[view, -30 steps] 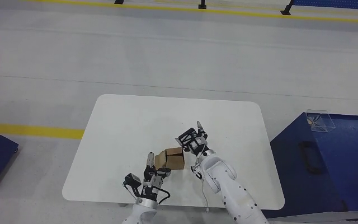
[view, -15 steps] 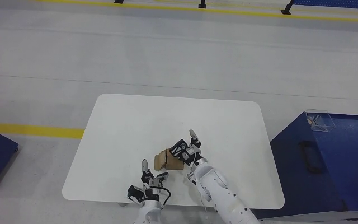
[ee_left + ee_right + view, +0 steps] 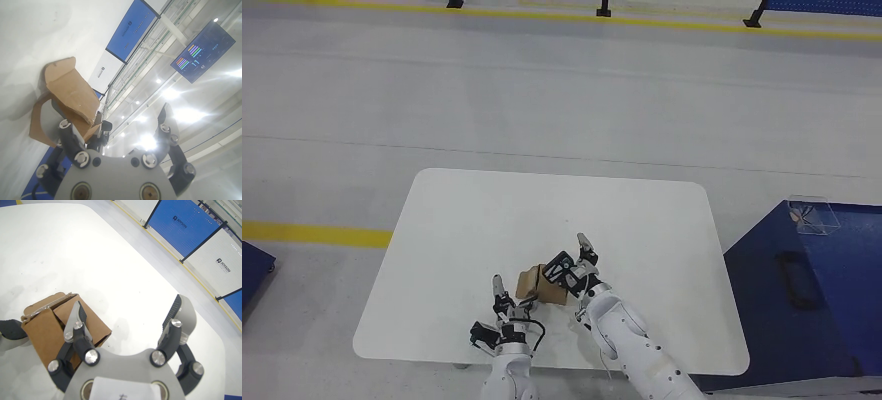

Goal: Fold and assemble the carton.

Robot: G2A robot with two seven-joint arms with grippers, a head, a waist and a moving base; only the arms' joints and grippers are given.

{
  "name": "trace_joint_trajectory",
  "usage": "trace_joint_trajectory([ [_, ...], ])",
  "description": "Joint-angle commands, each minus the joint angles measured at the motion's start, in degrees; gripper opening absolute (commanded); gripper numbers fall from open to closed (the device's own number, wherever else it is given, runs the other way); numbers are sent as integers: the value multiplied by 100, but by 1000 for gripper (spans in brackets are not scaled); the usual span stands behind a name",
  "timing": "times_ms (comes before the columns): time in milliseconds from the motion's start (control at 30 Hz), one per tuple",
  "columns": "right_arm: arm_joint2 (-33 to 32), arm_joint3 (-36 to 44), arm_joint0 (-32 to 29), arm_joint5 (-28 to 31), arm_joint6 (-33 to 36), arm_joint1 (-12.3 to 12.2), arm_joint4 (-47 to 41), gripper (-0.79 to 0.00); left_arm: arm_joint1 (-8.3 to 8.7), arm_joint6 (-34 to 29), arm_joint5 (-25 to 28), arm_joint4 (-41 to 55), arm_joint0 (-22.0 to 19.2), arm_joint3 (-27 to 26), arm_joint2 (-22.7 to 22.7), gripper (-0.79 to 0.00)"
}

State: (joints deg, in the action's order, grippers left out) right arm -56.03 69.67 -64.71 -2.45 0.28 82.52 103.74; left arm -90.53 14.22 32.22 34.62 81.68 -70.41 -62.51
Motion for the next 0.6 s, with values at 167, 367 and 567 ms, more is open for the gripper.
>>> trace_joint_trajectory([
  [167,-8,6,-15,40,-47,10,21,0,-29,52,238,-80,-43,63,-125,0],
  [367,-19,24,-34,77,-55,16,49,0,-54,252,25,-164,-181,119,-237,0],
  [567,-31,73,-62,106,-62,18,100,0,-81,334,-118,-226,-257,25,-297,0],
])
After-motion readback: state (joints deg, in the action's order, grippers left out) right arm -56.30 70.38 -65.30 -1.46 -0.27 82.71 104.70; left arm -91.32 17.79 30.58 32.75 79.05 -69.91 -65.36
